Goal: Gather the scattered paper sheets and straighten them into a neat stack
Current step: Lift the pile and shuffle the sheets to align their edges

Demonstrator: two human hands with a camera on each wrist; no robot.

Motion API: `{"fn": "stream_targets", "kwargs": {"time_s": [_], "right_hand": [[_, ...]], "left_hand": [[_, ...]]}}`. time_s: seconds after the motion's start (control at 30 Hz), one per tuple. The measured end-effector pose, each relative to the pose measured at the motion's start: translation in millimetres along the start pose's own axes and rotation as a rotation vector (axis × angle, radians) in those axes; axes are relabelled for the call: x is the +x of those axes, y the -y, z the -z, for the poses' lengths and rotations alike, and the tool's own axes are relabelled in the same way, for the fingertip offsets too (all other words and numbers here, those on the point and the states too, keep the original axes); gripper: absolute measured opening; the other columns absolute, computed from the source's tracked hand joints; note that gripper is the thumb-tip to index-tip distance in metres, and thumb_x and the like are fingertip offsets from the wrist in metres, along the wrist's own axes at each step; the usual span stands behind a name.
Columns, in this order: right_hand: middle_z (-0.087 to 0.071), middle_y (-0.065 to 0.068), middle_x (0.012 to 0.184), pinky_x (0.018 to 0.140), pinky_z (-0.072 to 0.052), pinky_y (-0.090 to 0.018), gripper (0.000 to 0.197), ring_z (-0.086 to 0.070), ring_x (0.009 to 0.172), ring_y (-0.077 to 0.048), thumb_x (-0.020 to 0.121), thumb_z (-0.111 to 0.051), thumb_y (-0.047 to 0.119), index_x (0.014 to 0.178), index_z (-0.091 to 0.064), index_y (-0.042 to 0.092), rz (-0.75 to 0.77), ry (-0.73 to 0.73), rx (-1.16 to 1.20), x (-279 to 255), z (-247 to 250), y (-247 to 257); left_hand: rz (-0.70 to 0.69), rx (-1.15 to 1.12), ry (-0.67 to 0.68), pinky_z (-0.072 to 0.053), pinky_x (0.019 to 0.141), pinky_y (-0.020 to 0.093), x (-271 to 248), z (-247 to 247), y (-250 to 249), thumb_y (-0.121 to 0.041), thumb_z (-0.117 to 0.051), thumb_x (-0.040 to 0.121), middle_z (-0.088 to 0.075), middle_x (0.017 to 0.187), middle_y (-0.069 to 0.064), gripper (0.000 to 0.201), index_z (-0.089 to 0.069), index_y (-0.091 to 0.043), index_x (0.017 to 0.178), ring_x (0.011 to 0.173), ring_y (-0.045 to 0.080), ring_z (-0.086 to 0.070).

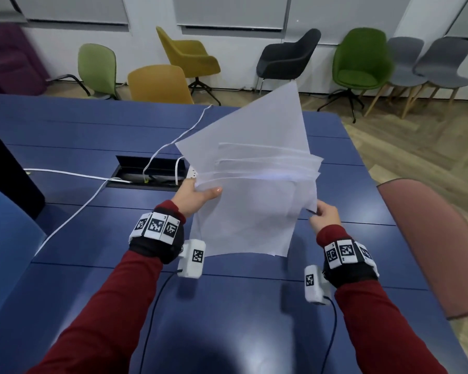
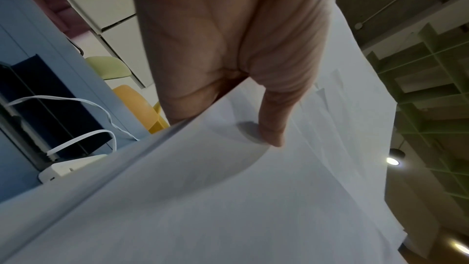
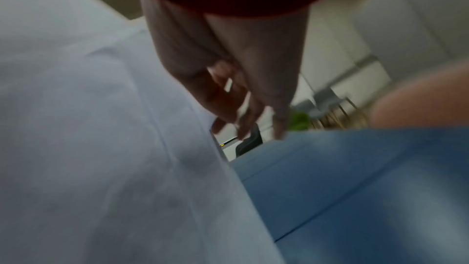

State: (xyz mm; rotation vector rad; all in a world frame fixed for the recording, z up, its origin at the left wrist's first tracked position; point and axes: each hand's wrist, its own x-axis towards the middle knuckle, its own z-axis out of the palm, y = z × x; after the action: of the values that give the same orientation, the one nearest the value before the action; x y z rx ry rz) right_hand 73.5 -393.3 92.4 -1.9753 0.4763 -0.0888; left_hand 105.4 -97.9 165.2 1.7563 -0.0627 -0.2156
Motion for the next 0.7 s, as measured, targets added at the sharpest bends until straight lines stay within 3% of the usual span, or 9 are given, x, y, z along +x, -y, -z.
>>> {"fn": "stream_targets", "kwargs": {"time_s": [0.1,0.17,0.3,0.37,0.43,0.5,0.57,0.63,0.7], "right_hand": [[-0.059,-0.002,0.118,0.090,-0.046,-0.031,0.076,-0.054,0.105,-0.019,0.067,-0.042,-0.018,0.135,-0.047,0.015,0.109,0.055,-0.036,-0.4,4.0,12.6],[-0.057,-0.001,0.124,0.094,-0.048,-0.035,0.083,-0.055,0.111,-0.019,0.062,-0.055,-0.014,0.137,-0.041,0.017,0.184,0.149,0.088,1.0,4.4,24.3],[-0.057,-0.006,0.113,0.079,-0.050,-0.019,0.072,-0.057,0.103,-0.019,0.065,-0.071,-0.017,0.127,-0.042,0.005,0.146,0.136,0.185,2.6,-4.0,34.3],[-0.056,-0.009,0.114,0.085,-0.044,-0.023,0.074,-0.054,0.104,-0.018,0.066,-0.073,-0.015,0.129,-0.040,0.001,0.091,0.128,0.137,-0.8,-13.9,31.7],[-0.057,-0.010,0.116,0.087,-0.043,-0.024,0.074,-0.056,0.104,-0.017,0.066,-0.075,-0.013,0.130,-0.042,-0.001,0.060,0.172,0.107,-5.3,-26.4,25.1],[-0.062,-0.009,0.109,0.080,-0.048,-0.021,0.057,-0.066,0.089,-0.005,0.070,-0.075,-0.008,0.122,-0.051,-0.004,0.063,0.146,0.131,-9.2,-35.9,22.4],[-0.063,-0.007,0.101,0.070,-0.051,-0.016,0.036,-0.063,0.062,0.014,0.079,-0.069,-0.005,0.113,-0.058,-0.008,0.096,0.067,0.247,-11.6,-37.9,33.2],[-0.063,-0.001,0.096,0.061,-0.049,-0.005,0.026,-0.060,0.054,0.018,0.084,-0.063,-0.002,0.110,-0.060,-0.004,0.150,-0.019,0.359,-13.8,-31.8,53.1],[-0.063,0.004,0.086,0.057,-0.047,-0.003,0.019,-0.061,0.055,0.016,0.086,-0.061,0.000,0.105,-0.059,0.003,0.230,-0.079,0.426,-18.0,-23.5,71.1]], "left_hand": [[0.004,0.000,0.020,-0.052,0.084,0.016,-0.8,0.4,2.2,0.003,-0.060,0.085,-0.064,0.109,0.010,0.032,-0.060,0.001,0.117,0.086,0.006,-0.064],[0.016,0.010,0.045,-0.053,0.083,0.018,-1.3,1.2,6.1,0.004,-0.060,0.085,-0.065,0.107,0.011,0.034,-0.059,0.003,0.118,0.083,0.006,-0.065],[0.028,0.004,0.030,-0.055,0.081,0.018,-2.4,7.3,16.9,0.005,-0.064,0.081,-0.069,0.097,0.001,0.035,-0.062,0.002,0.116,0.077,-0.001,-0.067],[0.038,-0.009,0.025,-0.054,0.078,0.017,-7.1,7.8,18.2,0.005,-0.067,0.079,-0.071,0.090,-0.004,0.032,-0.064,-0.003,0.110,0.078,0.000,-0.067],[0.018,-0.026,-0.015,-0.052,0.081,0.018,-9.6,4.4,21.5,0.002,-0.068,0.078,-0.071,0.092,-0.001,0.030,-0.064,-0.007,0.107,0.082,0.003,-0.066],[0.003,-0.066,-0.112,-0.048,0.088,0.029,-11.7,-0.9,22.6,0.001,-0.065,0.082,-0.066,0.099,0.010,0.024,-0.064,-0.007,0.105,0.087,0.012,-0.062],[-0.034,-0.087,-0.197,-0.048,0.091,0.033,-12.1,-5.3,17.4,-0.003,-0.063,0.085,-0.067,0.097,0.009,0.015,-0.067,-0.011,0.097,0.088,0.014,-0.064],[-0.085,-0.118,-0.245,-0.050,0.086,0.026,-14.7,-10.0,2.7,-0.007,-0.062,0.087,-0.068,0.087,-0.002,0.015,-0.067,-0.020,0.084,0.078,0.000,-0.066],[-0.119,-0.178,-0.308,-0.051,0.079,0.019,-18.5,-15.6,-14.8,-0.009,-0.061,0.088,-0.067,0.079,-0.011,0.020,-0.064,-0.025,0.077,0.069,-0.008,-0.063]]}}
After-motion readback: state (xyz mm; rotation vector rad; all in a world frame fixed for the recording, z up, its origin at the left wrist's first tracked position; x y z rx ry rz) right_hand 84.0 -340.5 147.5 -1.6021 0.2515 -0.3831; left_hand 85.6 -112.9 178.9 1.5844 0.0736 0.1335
